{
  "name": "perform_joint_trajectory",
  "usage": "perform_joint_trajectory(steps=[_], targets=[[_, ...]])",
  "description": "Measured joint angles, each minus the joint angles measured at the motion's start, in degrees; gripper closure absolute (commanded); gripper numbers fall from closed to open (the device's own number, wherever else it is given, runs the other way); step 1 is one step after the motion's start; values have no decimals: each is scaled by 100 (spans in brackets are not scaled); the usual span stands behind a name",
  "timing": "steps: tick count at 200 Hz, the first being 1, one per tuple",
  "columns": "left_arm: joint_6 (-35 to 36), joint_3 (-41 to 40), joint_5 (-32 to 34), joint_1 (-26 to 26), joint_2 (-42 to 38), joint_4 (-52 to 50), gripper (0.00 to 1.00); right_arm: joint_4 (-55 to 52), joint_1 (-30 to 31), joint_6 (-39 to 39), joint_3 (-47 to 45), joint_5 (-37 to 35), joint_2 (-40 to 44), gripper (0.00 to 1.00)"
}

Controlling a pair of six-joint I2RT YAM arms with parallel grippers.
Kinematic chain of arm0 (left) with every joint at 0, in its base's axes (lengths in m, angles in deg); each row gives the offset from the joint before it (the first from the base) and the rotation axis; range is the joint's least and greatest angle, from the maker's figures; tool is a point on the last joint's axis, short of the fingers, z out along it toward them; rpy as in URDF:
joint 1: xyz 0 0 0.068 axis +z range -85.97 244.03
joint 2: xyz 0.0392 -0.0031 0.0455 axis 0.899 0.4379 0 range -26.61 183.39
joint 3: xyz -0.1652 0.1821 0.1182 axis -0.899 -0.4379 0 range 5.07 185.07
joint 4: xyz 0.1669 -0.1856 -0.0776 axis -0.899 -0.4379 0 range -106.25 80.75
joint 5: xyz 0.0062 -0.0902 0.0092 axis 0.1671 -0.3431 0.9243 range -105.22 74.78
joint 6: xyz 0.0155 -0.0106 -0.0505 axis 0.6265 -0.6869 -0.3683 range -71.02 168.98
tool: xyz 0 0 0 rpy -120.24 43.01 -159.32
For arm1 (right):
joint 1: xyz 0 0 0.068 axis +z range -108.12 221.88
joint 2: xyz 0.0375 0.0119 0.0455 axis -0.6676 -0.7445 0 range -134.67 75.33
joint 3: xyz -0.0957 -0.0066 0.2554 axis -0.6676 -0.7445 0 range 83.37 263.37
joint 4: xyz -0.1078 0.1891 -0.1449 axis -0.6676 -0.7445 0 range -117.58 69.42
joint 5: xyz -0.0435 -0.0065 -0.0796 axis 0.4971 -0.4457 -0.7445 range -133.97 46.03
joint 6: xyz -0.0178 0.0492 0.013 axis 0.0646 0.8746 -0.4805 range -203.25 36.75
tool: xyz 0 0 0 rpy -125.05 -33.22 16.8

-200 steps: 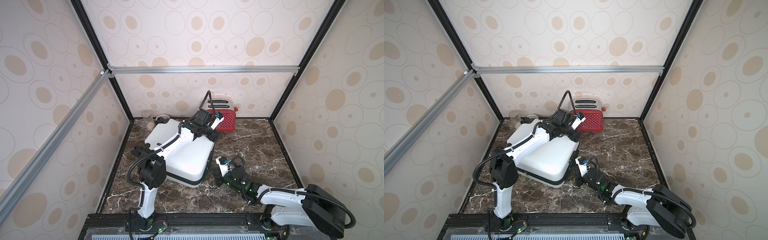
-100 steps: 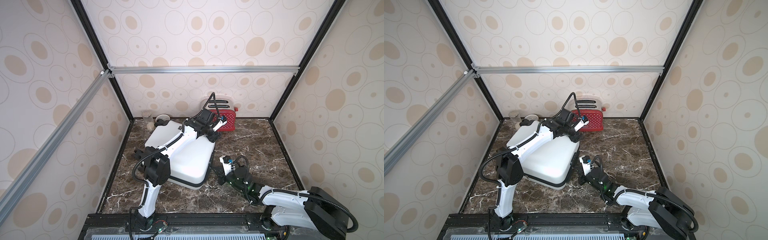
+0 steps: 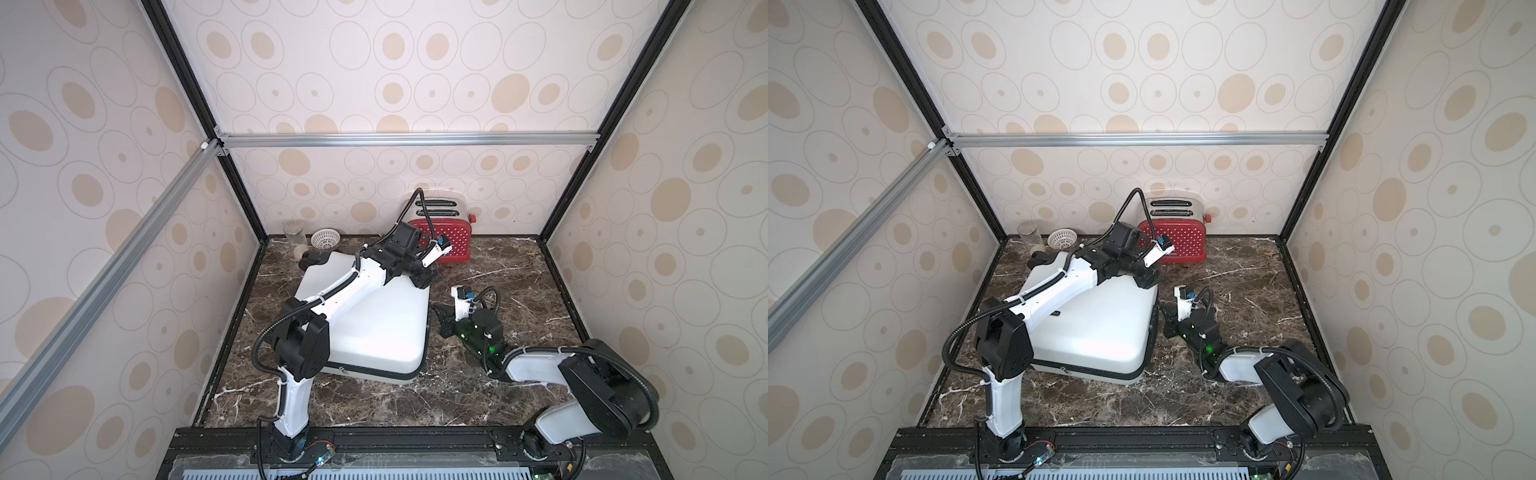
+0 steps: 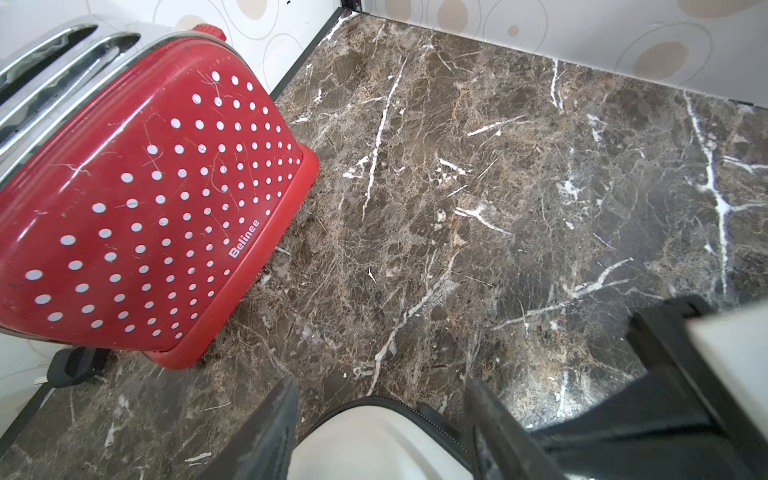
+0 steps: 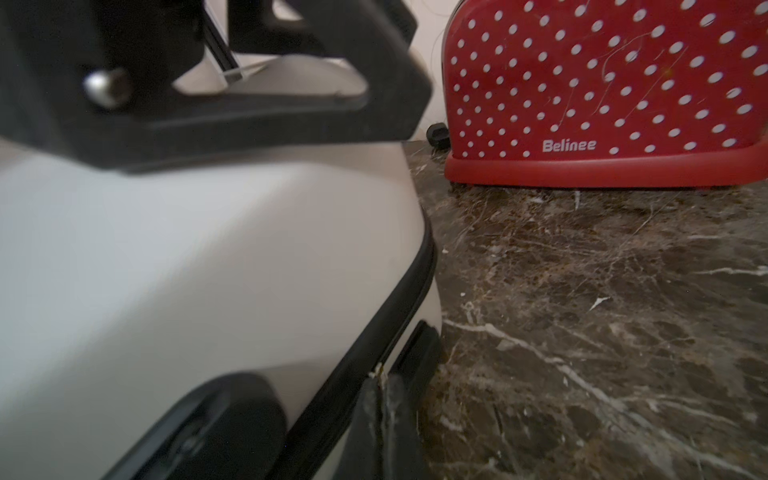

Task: Open the suitcase zippers
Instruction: Unzip the zipper on the suitcase, then move the suitcase to the center of the board.

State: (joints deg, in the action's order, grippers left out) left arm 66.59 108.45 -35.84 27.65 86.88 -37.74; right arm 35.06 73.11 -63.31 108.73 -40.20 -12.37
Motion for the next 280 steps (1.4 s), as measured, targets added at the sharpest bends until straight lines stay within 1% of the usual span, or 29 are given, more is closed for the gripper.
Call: perform_joint_trajectory(steps=[44, 102, 124, 143, 168, 177, 189, 210, 226, 254, 280], targets=[[42, -125, -33, 50, -92, 22, 36, 470, -337, 236, 879, 203, -1097, 100], [46, -350, -125, 136, -221, 203, 36, 522, -494, 426, 1956, 730, -1987, 100], [39, -356, -122, 168, -232, 205, 34, 529, -503, 433, 2218, 866, -2205, 100], [-55, -455, -136, 240, -317, 284, 32, 531, -516, 424, 2264, 951, -2245, 100], [-579, -898, -188, 470, -802, 435, 30, 531, -542, 407, 2262, 1021, -2243, 100], [-881, -1154, -201, 651, -1069, 444, 29, 529, -553, 400, 2262, 1049, -2243, 100], [-1320, -1561, -245, 1023, -1497, 476, 29, 529, -564, 376, 2262, 1084, -2236, 100], [-2098, -2223, -52, 1921, -2216, 483, 23, 522, -581, 310, 2262, 1115, -2232, 100], [-2559, -2643, 306, 2625, -2719, 448, 21, 522, -601, 271, 2262, 1132, -2232, 100], [-3067, -3169, 713, 3495, -3425, 302, 18, 518, -627, 205, 2262, 1196, -2227, 100], [-3259, -3296, 911, 4070, -3694, 214, 17, 476, -629, 140, 2262, 1257, -2203, 100]])
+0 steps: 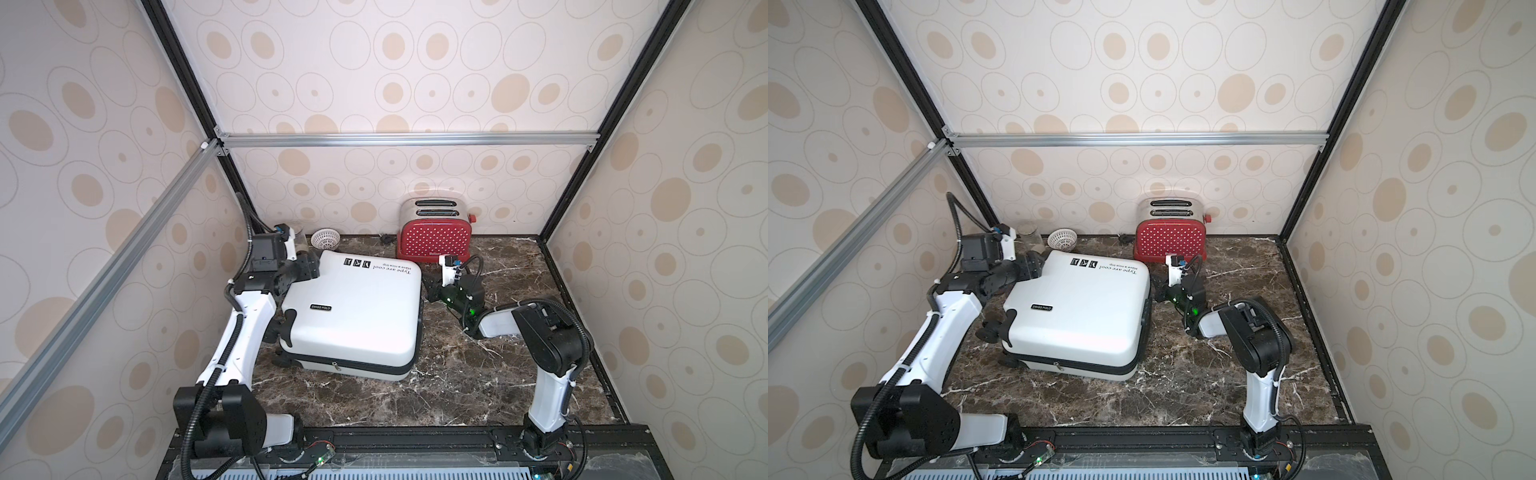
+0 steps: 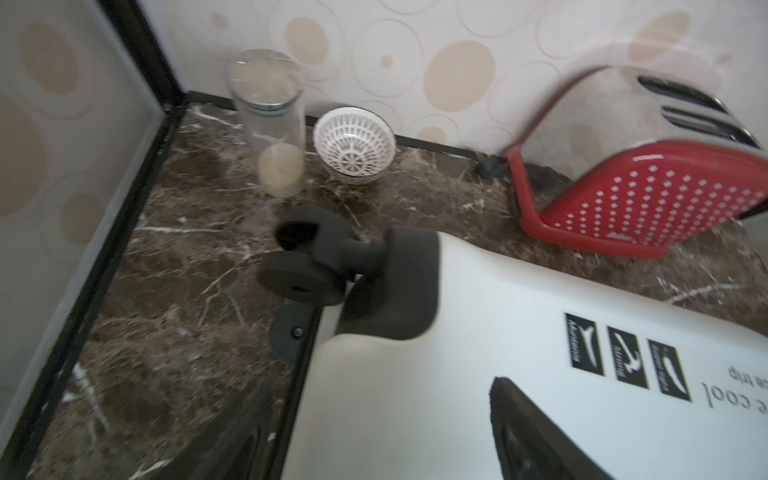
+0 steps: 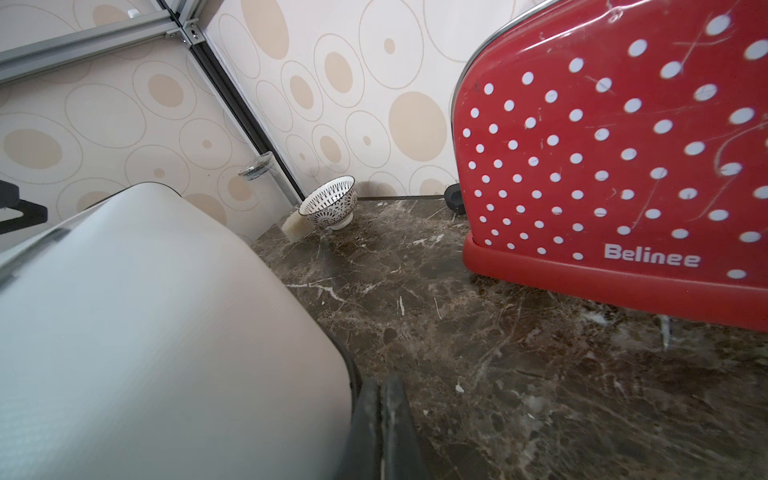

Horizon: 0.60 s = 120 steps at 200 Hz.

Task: Open the suitcase zippers
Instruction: Move the suitcase to the center of the board.

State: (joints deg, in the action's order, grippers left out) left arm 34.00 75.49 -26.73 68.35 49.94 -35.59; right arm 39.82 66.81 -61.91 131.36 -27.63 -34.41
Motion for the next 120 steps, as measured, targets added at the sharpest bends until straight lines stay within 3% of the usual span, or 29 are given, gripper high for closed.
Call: perform_joint_trajectory(steps=[43, 94, 120], targets=[[61, -81, -9, 216, 221, 122, 19, -52, -31, -70, 11, 157, 13, 100], [470, -337, -1272, 214, 570, 855, 27, -546, -138, -70, 337, 673, 0, 100], [693, -345, -1434, 179, 664, 999, 29, -636, -195, 4, 614, 955, -216, 100]])
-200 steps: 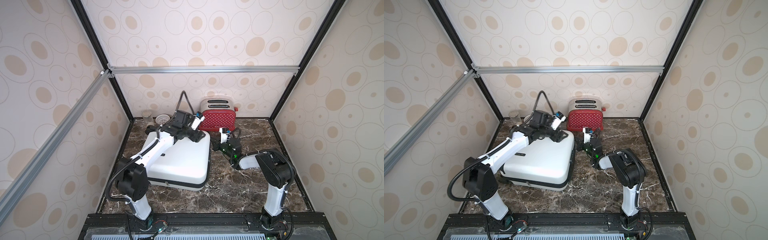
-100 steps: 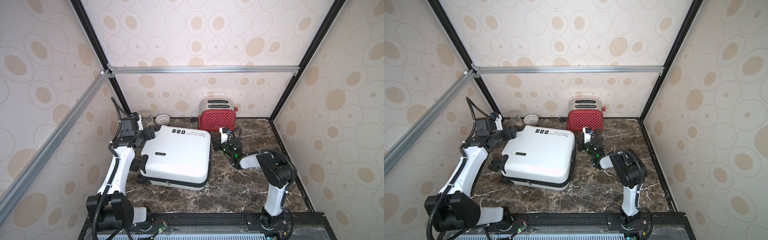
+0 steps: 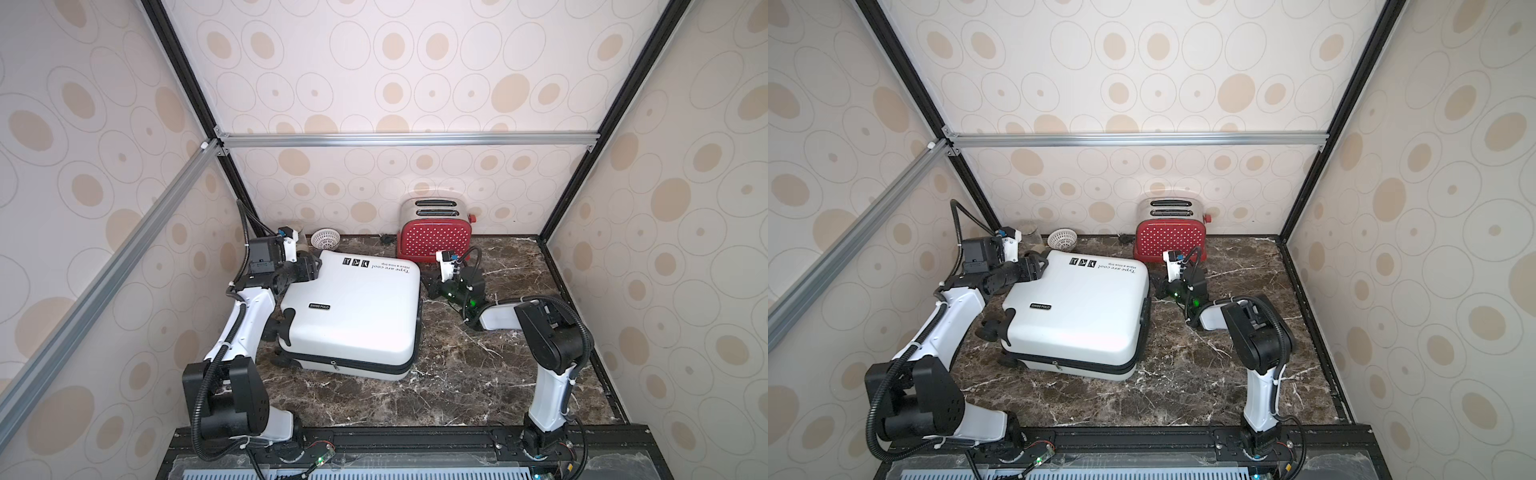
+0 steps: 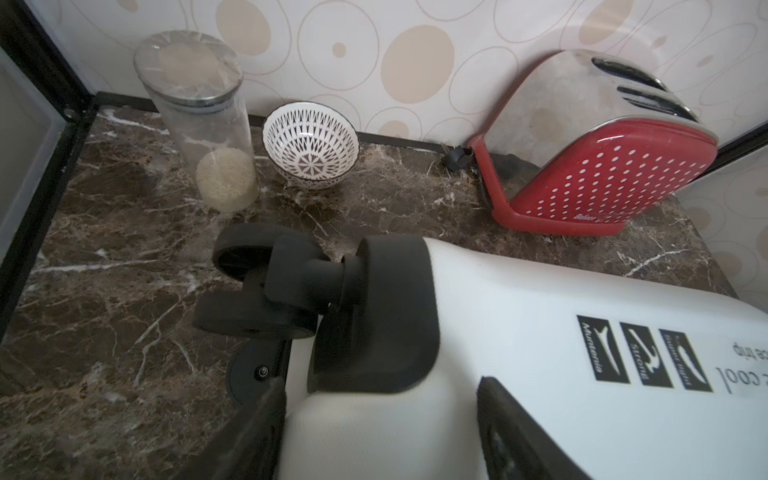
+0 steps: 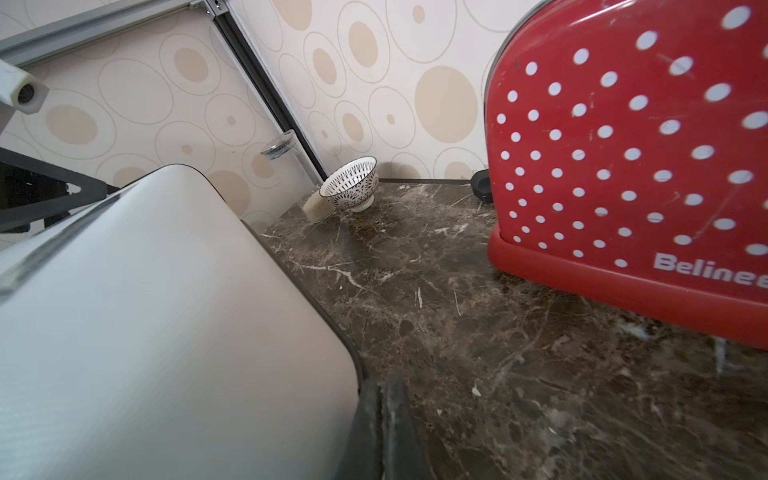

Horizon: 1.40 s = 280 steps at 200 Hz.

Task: Open the suitcase zippers
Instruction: Move the suitcase to the center of the board.

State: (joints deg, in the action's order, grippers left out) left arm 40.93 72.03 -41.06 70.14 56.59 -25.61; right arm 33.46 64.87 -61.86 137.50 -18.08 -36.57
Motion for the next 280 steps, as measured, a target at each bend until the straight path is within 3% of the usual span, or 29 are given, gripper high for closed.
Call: perform_joint_trajectory(steps=[89, 148, 191, 232, 255, 280], targets=[[501, 168, 22, -376, 487, 686, 31, -350, -168, 271, 1526, 363, -1032, 100], [420, 238, 354, -459, 566, 737, 32, -719, -184, 293, 2369, 474, -1515, 100], [260, 280, 538, -664, 664, 984, 32, -1040, -321, 74, 2295, 431, -1340, 100], [-57, 400, 518, -1412, 970, 1453, 31, -1873, -1078, -208, 1880, 691, -713, 100], [-214, 507, 428, -1805, 1134, 1628, 29, -2253, -1600, -256, 1880, 824, -581, 88], [-376, 507, 144, -2059, 1156, 1655, 27, -2555, -1974, -332, 1886, 616, -321, 58]])
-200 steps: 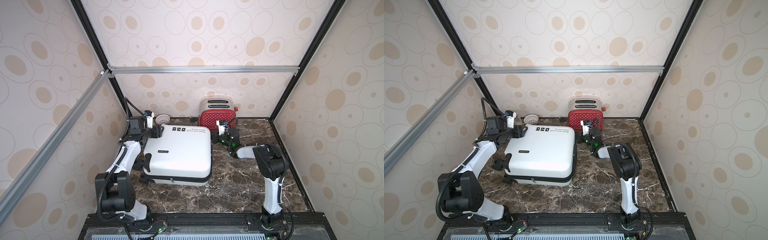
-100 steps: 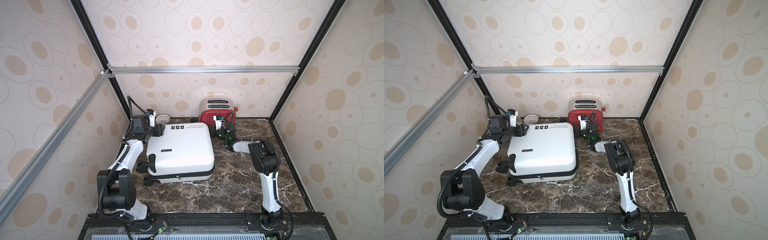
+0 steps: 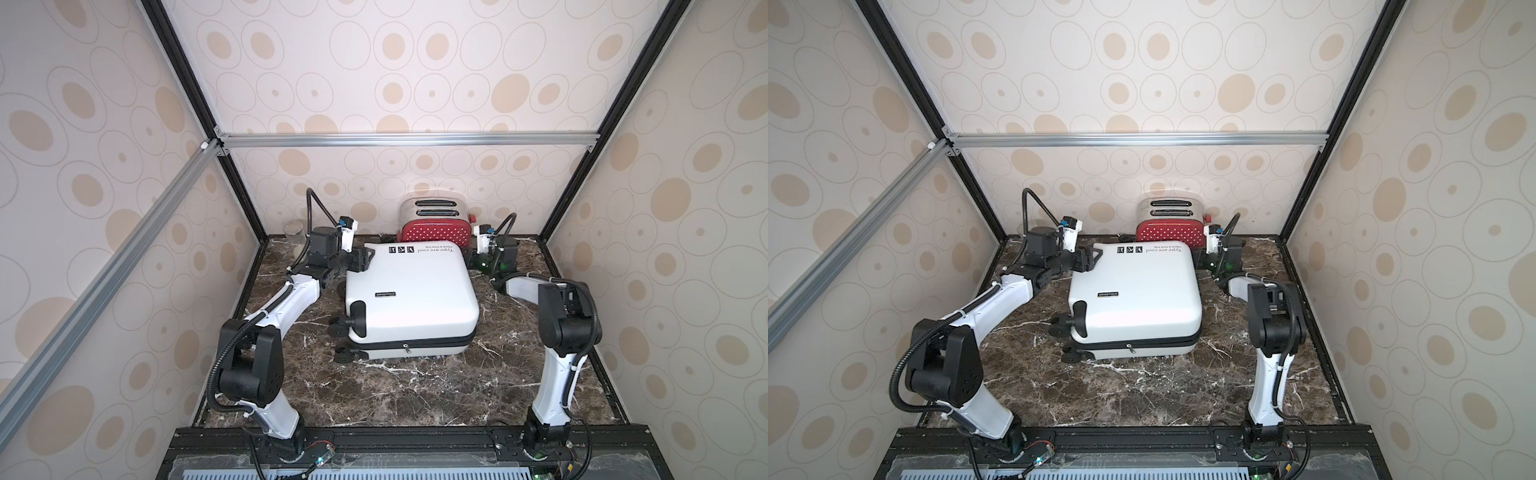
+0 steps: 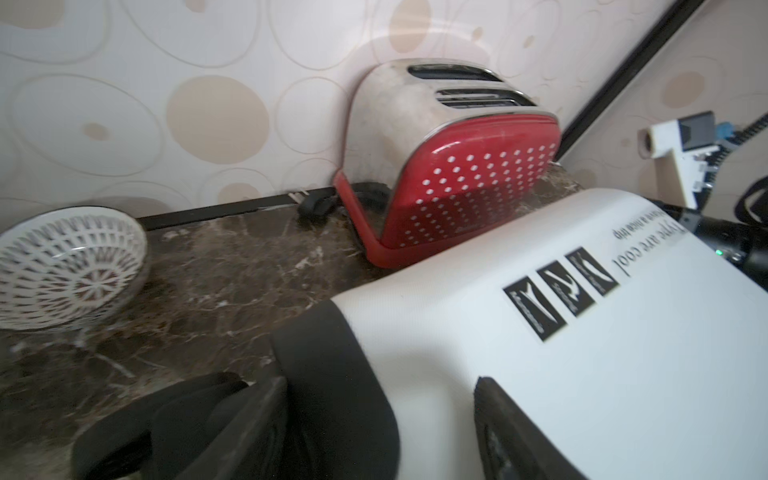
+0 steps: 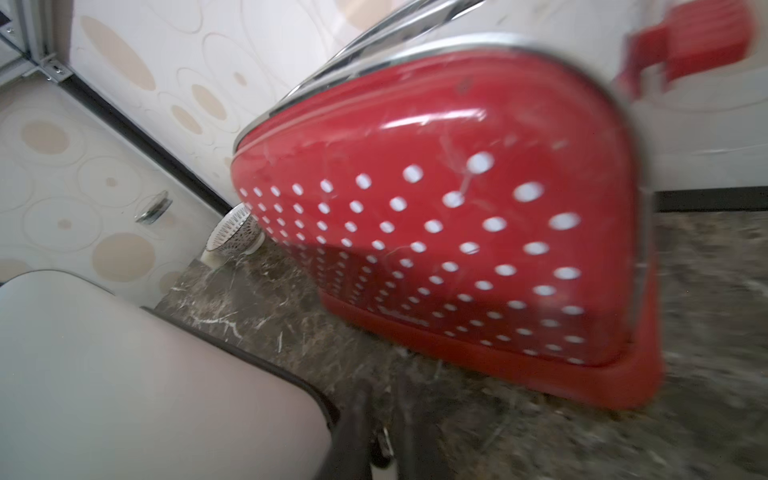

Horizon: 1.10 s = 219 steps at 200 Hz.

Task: Open the suitcase zippers
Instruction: Move the suitcase to the center of the board.

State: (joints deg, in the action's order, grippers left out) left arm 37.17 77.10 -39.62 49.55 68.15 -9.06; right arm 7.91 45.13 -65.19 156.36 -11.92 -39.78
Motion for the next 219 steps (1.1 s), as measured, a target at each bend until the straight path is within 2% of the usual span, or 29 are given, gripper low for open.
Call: perform_joint_trajectory(steps=[14, 27, 71, 99, 131, 165, 196, 219], targets=[[-61, -35, -24, -57, -15, -11, 25, -195, -131, -96, 9, -179, 313, 47], [-109, -133, -68, -68, -94, 2, 25, -372, -184, -221, 26, -251, 678, 42], [-295, -1167, -501, 118, -1040, 151, 24, -922, -79, -586, -83, -337, 2122, 40], [-164, -1803, -693, 221, -1875, 142, 23, -1589, 275, -1080, -400, -481, 3176, 40], [284, -2277, -1165, 234, -2743, 149, 22, -2380, 1292, -1681, -1080, -802, 4295, 41], [988, -2857, -1762, 232, -3641, 92, 22, -3185, 2579, -1965, -2465, -1169, 5753, 44], [2181, -2957, -2065, 229, -3936, -385, 23, -3410, 3458, -1871, -3681, -1335, 7305, 44], [3060, -2997, -2173, 223, -4004, -914, 23, -3458, 3939, -1746, -4269, -1633, 7860, 44]])
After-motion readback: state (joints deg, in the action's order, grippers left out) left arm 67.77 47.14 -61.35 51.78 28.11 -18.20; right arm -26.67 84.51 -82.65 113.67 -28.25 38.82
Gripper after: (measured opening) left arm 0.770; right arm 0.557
